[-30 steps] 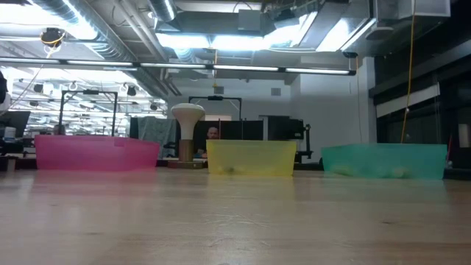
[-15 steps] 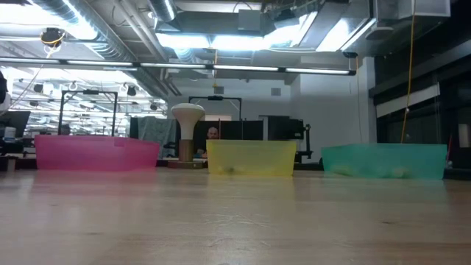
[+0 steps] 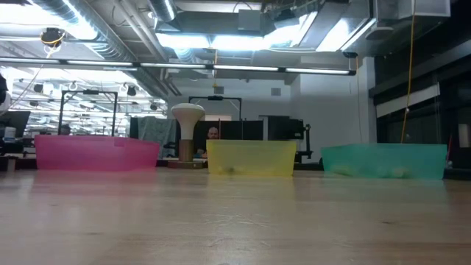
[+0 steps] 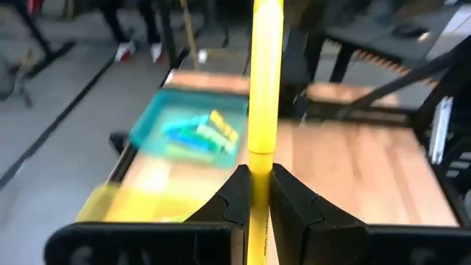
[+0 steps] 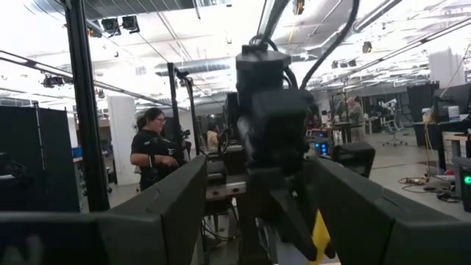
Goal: Pick & Place Markers
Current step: Put the yellow pen into the red bin
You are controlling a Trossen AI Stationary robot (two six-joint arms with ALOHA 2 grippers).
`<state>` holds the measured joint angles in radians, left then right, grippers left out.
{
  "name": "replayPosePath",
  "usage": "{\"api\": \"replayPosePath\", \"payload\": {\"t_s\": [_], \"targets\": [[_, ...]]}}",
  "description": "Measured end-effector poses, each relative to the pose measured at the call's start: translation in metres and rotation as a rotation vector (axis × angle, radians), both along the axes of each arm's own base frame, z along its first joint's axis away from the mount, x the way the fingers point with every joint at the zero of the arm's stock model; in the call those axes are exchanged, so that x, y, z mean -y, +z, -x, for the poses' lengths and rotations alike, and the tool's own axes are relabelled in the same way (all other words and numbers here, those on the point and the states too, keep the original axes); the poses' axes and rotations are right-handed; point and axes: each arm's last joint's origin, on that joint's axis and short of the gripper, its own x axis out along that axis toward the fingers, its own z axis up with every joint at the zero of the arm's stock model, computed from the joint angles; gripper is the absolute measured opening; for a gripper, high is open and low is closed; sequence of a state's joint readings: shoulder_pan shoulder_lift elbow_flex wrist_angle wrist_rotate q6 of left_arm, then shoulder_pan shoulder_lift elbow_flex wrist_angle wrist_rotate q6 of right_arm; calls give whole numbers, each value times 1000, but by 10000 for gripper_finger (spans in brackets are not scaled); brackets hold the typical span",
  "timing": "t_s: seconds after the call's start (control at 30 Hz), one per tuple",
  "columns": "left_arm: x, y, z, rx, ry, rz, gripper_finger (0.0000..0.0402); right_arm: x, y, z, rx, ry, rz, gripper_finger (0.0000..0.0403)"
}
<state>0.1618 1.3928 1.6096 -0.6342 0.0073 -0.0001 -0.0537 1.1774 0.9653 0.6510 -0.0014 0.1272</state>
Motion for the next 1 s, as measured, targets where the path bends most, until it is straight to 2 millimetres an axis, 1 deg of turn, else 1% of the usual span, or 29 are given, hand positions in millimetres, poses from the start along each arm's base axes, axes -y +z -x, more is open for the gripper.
{"api": "replayPosePath", "payload": {"t_s": [0.2,0.4,0.6,0.87,1.0], "targets": [[-6,-3,22,-118,93,25,25,0,-4,-2,-43,1,-3,241],[-14,-7,44,-223,238,70,25,0,-9,-4,-99,7,-24,241],[-23,-8,63,-263,387,143,26,0,-9,-4,-102,9,-29,241],[-43,-19,89,-367,757,260,25,0,-9,-4,-102,8,-27,241],[-54,-23,99,-410,877,295,25,0,-9,-4,-102,9,-28,241]]}}
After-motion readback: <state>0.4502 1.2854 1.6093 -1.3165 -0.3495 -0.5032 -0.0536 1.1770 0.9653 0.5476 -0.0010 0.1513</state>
